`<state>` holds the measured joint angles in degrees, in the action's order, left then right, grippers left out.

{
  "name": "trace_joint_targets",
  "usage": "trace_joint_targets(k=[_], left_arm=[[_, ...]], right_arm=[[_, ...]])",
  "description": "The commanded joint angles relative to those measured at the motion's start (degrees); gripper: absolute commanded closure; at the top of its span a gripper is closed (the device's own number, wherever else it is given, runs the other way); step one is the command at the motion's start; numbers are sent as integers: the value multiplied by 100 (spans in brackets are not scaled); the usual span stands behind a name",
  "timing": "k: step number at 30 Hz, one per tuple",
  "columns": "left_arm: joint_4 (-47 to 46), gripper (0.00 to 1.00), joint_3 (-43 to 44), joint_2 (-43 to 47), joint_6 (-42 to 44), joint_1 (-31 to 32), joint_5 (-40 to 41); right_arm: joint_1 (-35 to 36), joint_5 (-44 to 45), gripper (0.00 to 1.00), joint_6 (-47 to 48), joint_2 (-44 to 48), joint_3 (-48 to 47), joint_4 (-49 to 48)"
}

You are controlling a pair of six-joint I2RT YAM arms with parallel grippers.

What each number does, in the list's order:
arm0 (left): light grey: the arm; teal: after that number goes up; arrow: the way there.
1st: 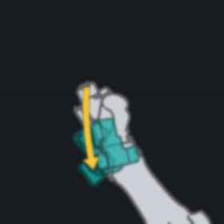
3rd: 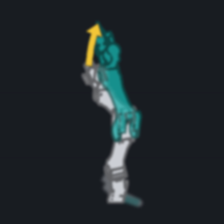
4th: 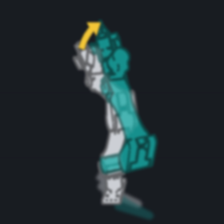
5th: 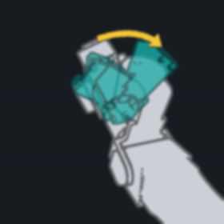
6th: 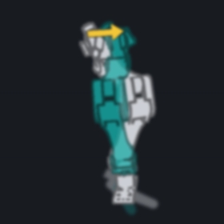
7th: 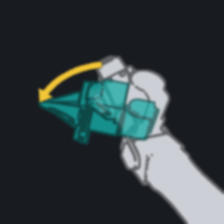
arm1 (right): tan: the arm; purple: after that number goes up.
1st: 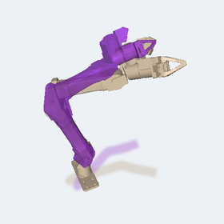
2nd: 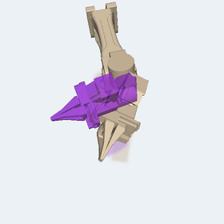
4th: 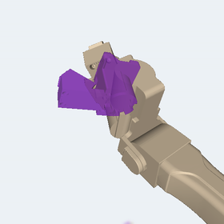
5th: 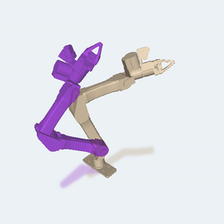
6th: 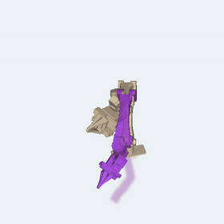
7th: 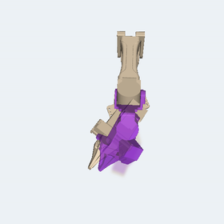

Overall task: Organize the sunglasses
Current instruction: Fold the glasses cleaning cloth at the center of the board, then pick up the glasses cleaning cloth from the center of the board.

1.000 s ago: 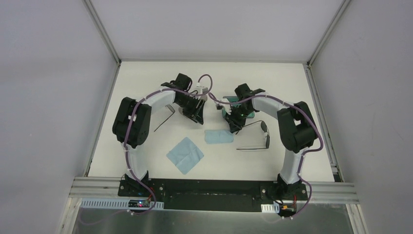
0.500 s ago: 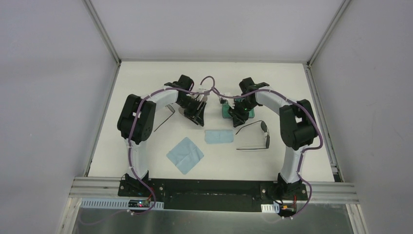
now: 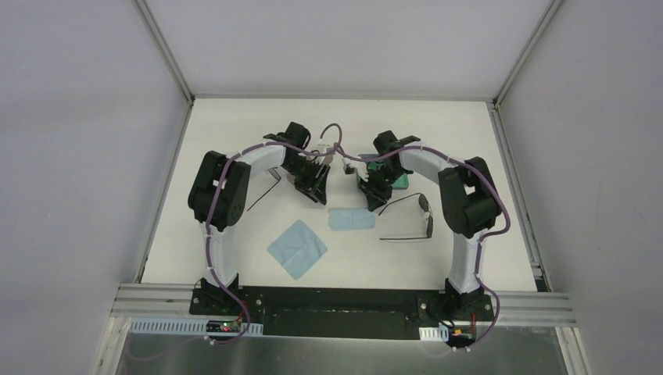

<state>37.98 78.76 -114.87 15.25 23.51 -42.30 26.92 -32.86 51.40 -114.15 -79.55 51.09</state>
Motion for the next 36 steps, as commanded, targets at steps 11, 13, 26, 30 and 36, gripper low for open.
trace_joint_targets(k=[11,13,26,30,36], left_arm=[[-190,53,-36,92,52,-30,-76],[-203,53,3,43,114,-23,-191],[-225,57,460,-493,475,152,-735],[-215,62,486,-584,510,299,-728],[-212,68,464,-660,566,438,-665]], right_arm=[[70,-332,100,388,-108,-195,396],[43,-296,100,384,-85,-191,384],[-140,-115,100,-189,-251,-453,50],[-142,-92,100,-223,-230,-406,25],[-172,-85,100,-248,-201,-363,22]])
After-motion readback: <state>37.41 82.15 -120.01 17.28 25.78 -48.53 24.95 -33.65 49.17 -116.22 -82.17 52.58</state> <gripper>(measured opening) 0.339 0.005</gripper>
